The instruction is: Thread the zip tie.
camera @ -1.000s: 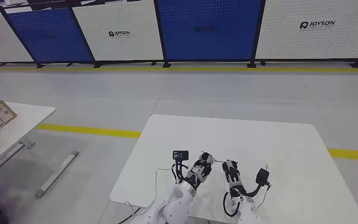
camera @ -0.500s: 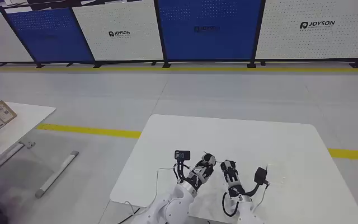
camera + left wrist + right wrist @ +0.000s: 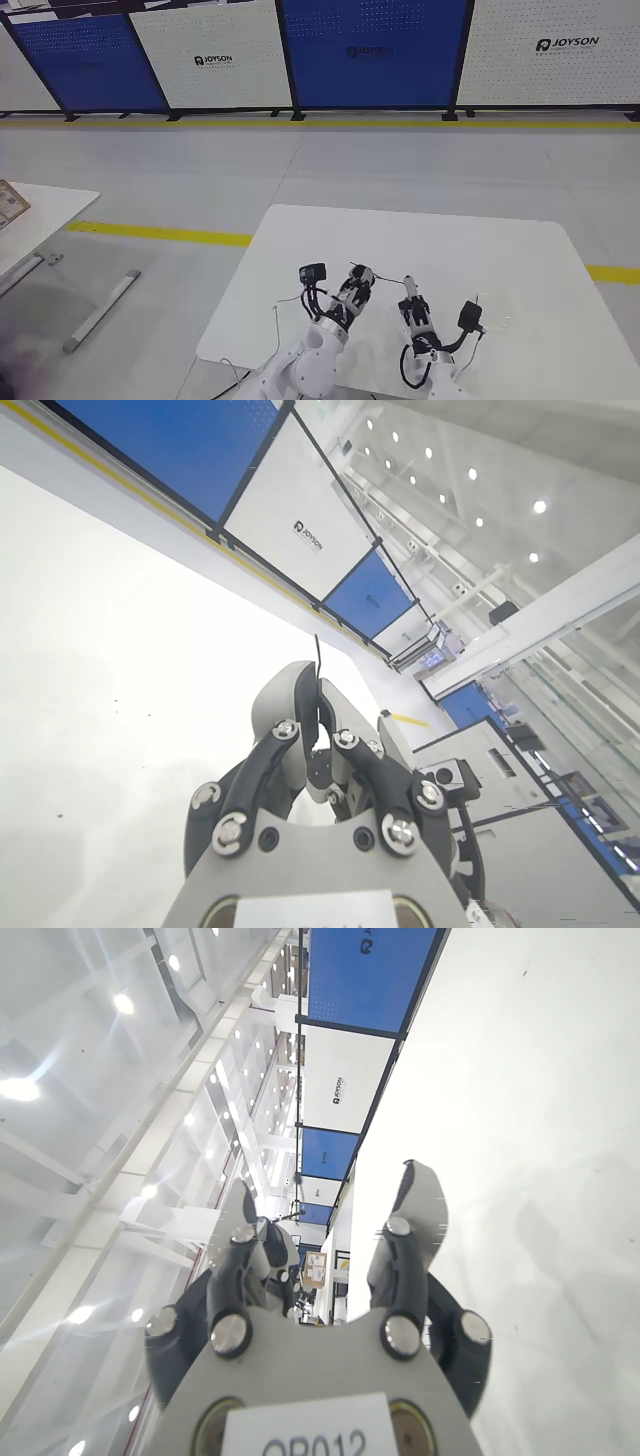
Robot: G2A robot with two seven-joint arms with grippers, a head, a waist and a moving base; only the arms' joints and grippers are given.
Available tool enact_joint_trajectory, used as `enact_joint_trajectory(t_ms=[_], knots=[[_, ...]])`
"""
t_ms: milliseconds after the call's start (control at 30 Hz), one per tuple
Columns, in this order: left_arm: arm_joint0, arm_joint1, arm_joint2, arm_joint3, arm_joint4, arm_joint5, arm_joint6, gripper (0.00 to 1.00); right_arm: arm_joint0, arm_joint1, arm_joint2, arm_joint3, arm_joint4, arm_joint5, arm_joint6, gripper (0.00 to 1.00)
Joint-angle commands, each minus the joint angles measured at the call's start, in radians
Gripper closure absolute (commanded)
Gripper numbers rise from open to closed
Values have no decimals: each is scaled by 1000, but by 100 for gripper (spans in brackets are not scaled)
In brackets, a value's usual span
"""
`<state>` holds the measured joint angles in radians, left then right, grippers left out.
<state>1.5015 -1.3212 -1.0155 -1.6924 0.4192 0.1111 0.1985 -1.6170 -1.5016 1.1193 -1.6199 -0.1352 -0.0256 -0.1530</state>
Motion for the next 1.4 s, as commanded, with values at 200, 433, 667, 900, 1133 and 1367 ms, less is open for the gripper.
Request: enact_joint_trajectory(t_ms=[200, 433, 667, 900, 1133, 1367], knots=[[0, -9, -4, -17, -118, 15, -21, 100, -16, 2, 16, -10, 26, -12, 4, 0], [0, -9, -5, -16, -120, 17, -20, 100, -10, 5, 16, -4, -14, -4, 5, 0], [-2, -25, -38, -45, -340, 51, 1, 100, 1, 15, -9, 15, -270, -2, -35, 0], [-2, -29, -52, -66, -431, 43, -26, 100, 0, 17, -10, 16, -324, 7, -49, 0], [0, -32, -55, -65, -466, 46, -21, 100, 12, 23, -13, 30, -385, 1, -11, 0], [7, -38, -81, -92, -572, 70, -10, 100, 23, 45, 30, 39, -501, -90, 89, 0]])
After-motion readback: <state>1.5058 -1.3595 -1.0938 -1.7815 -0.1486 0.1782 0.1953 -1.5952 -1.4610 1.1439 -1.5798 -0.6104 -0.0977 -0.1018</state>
